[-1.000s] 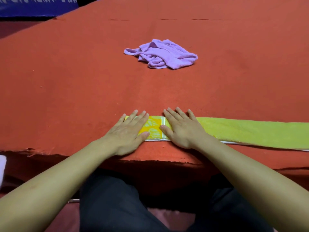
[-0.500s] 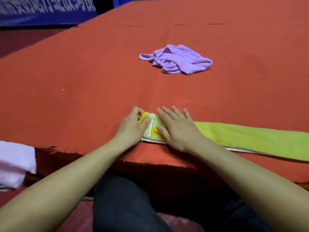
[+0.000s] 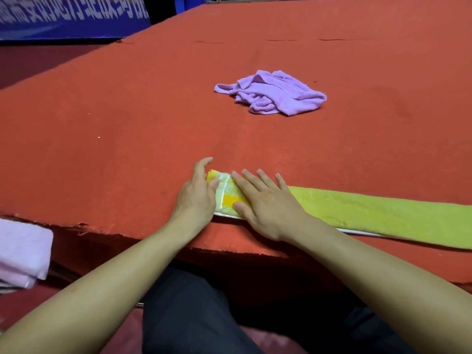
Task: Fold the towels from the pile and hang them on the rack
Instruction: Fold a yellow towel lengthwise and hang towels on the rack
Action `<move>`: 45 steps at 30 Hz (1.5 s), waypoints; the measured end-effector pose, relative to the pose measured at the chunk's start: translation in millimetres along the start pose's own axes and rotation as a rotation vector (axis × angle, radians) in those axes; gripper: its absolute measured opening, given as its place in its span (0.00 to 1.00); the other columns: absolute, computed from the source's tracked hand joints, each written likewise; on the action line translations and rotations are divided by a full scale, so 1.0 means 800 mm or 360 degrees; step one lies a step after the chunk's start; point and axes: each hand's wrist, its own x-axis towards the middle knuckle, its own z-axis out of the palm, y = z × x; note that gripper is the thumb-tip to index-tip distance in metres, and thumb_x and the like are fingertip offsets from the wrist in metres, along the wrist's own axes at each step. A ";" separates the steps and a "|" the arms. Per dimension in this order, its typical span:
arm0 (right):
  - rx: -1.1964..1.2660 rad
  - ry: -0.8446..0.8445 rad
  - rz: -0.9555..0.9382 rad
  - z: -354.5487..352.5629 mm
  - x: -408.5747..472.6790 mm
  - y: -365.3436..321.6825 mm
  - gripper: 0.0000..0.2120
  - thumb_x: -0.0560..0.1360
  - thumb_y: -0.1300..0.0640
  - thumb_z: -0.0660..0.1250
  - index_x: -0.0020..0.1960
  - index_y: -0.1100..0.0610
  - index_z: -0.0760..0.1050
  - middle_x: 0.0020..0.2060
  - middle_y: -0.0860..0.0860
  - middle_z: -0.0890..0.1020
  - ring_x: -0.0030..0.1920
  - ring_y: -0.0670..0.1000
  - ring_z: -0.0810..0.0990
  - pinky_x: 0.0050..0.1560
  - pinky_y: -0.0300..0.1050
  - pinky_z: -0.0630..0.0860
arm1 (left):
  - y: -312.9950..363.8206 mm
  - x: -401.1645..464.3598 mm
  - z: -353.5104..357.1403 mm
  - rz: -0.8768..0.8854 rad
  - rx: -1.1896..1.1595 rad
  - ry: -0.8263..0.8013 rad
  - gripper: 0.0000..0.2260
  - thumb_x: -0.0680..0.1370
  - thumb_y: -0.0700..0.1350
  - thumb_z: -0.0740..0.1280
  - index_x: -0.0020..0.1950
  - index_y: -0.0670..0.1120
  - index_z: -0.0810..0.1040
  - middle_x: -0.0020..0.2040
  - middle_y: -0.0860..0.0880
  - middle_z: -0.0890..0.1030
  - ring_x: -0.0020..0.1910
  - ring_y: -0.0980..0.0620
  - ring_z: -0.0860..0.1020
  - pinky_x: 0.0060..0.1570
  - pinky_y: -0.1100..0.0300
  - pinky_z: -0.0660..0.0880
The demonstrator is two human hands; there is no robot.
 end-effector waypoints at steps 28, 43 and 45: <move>-0.0143 -0.0055 0.0258 -0.043 -0.095 0.134 0.37 0.72 0.29 0.34 0.78 0.38 0.40 0.79 0.43 0.44 0.79 0.49 0.41 0.77 0.60 0.40 | 0.082 -0.002 0.058 0.0825 0.1049 -0.0845 0.37 0.71 0.67 0.31 0.79 0.57 0.38 0.80 0.58 0.39 0.78 0.54 0.37 0.76 0.45 0.38; -0.0123 -0.0153 0.0644 -0.056 -0.195 0.263 0.29 0.80 0.34 0.43 0.79 0.38 0.44 0.79 0.43 0.47 0.79 0.49 0.43 0.77 0.60 0.40 | 0.158 -0.006 0.160 0.1140 0.1050 -0.1087 0.34 0.73 0.67 0.33 0.78 0.58 0.35 0.79 0.58 0.37 0.78 0.54 0.36 0.76 0.42 0.39; -0.0083 -0.0101 0.0670 -0.069 -0.202 0.274 0.29 0.79 0.33 0.43 0.78 0.37 0.44 0.79 0.43 0.46 0.79 0.49 0.42 0.77 0.60 0.40 | 0.185 -0.007 0.171 0.1213 0.0955 -0.1070 0.35 0.72 0.67 0.33 0.78 0.57 0.35 0.79 0.58 0.37 0.78 0.55 0.36 0.76 0.44 0.38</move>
